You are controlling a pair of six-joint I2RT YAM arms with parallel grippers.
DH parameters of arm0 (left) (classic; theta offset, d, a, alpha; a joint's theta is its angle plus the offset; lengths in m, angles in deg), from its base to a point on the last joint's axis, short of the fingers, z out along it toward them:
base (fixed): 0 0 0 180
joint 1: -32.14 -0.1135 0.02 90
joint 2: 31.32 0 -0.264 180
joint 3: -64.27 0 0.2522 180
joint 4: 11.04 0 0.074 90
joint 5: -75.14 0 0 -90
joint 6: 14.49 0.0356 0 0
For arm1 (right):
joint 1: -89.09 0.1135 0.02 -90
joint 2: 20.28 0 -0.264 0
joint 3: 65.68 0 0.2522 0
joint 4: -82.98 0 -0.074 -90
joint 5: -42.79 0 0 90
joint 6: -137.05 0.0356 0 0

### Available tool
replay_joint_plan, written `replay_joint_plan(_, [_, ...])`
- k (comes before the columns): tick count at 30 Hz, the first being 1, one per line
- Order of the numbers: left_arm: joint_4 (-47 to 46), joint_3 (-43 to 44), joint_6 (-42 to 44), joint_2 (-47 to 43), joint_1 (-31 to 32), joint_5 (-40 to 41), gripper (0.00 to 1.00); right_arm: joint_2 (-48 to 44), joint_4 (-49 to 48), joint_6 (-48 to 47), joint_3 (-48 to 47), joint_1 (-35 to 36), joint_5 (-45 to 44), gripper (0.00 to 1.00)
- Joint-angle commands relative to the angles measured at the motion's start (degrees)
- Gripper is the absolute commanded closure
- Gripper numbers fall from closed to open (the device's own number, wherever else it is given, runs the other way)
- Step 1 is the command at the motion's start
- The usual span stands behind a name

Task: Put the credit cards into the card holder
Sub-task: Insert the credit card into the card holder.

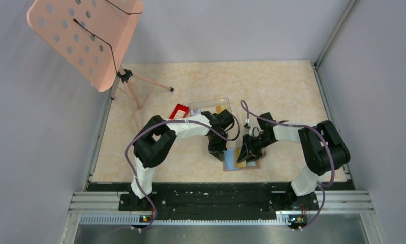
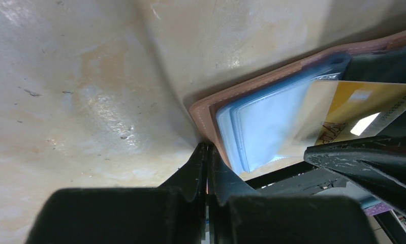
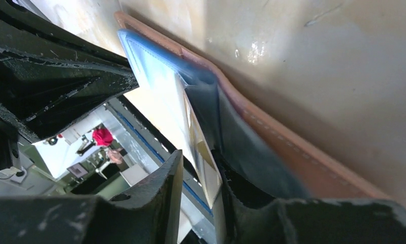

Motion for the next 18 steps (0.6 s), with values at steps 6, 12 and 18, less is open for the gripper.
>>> replay_joint_plan(6, [-2.2, -0.3, 0.1, 1.3, 0.4, 1.2, 1.0, -6.1, 9.5, -0.5, -4.9, 2.8, -13.9, 0.55])
replay_joint_plan(12, [-2.7, -0.2, 0.1, 1.6, 0.4, 0.6, 1.0, -7.2, 11.6, -0.2, -5.7, 4.1, -16.9, 0.46])
replay_joint_plan(18, [-3.0, 0.0, 0.1, 1.8, 0.4, 0.2, 1.0, -8.1, 13.2, -1.1, -6.7, 4.4, -20.5, 0.39])
